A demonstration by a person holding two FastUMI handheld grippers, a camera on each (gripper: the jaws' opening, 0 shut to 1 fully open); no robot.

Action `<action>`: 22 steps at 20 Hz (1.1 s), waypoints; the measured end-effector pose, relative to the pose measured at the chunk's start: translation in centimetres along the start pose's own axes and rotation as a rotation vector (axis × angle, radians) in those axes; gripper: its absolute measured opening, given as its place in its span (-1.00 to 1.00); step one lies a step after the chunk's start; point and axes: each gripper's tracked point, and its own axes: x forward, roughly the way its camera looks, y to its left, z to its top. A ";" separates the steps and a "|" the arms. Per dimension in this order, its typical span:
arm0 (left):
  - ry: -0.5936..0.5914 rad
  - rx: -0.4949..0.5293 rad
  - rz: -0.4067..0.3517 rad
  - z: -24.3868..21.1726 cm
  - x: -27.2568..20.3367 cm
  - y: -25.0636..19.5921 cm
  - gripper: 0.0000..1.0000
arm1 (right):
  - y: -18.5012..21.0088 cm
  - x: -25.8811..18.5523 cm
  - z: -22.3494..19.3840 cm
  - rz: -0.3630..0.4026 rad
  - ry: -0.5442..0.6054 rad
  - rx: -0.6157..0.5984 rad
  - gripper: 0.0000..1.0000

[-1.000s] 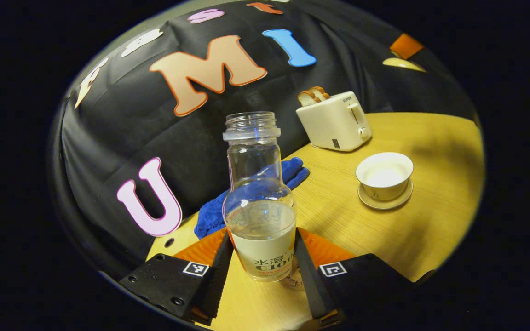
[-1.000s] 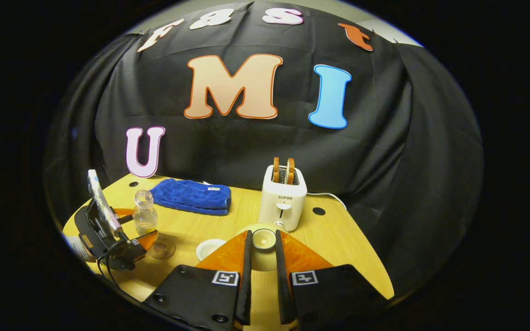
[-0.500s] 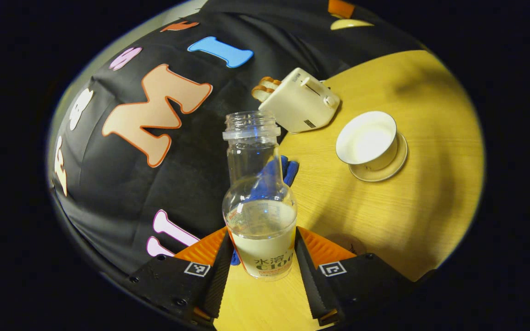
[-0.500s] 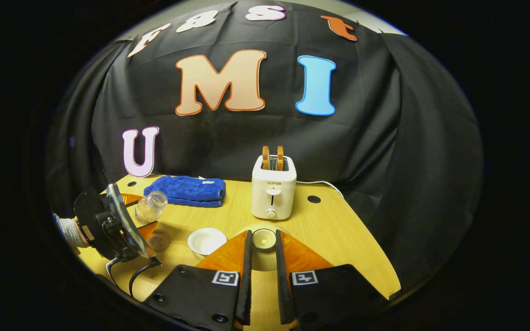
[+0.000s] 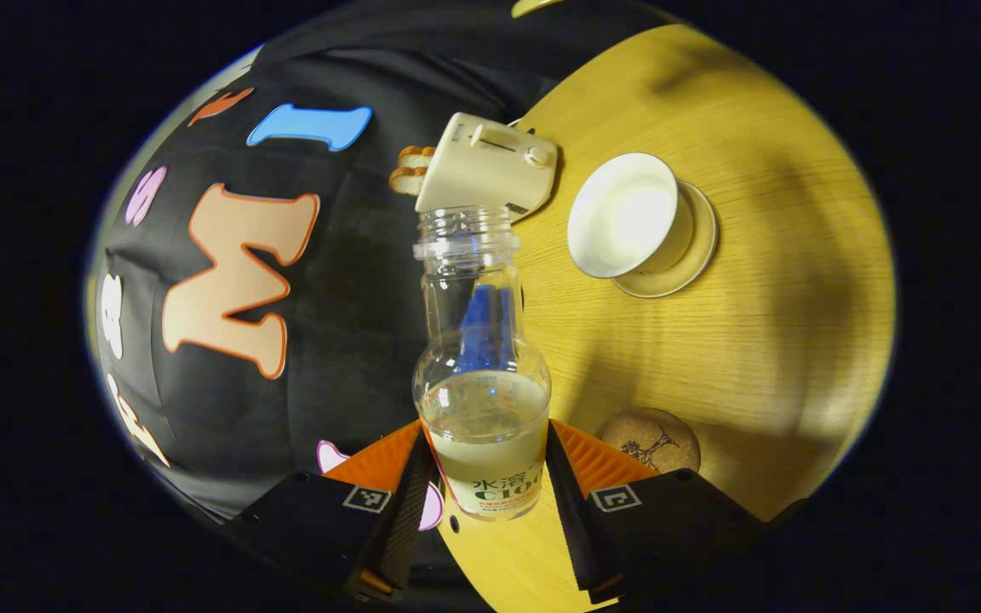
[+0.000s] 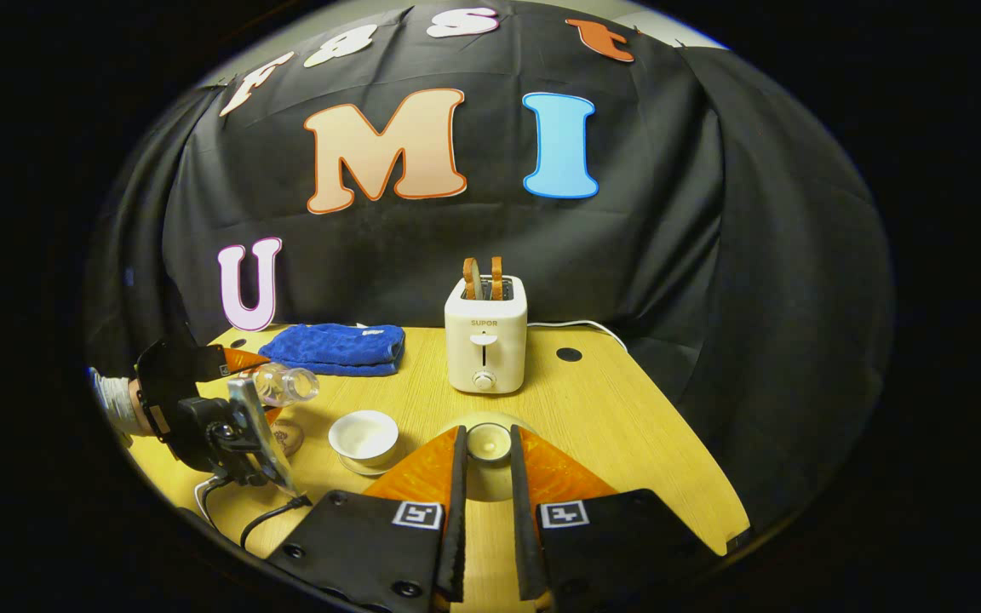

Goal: Open the teacup lid with one hand, grasp the water bottle and pour water into the teacup with the other hand; after pouring, place the water bottle on the coaster and then close the teacup lid.

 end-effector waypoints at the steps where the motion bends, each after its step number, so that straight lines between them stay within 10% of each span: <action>1: 0.009 0.032 -0.010 0.1 0.1 0.0 0.38 | -0.2 0.0 -0.1 0.001 -0.001 0.004 -0.46; 22: 0.268 0.591 -0.261 -0.5 0.2 2.3 0.41 | -4.0 -0.7 -4.3 -0.019 0.025 0.142 -0.44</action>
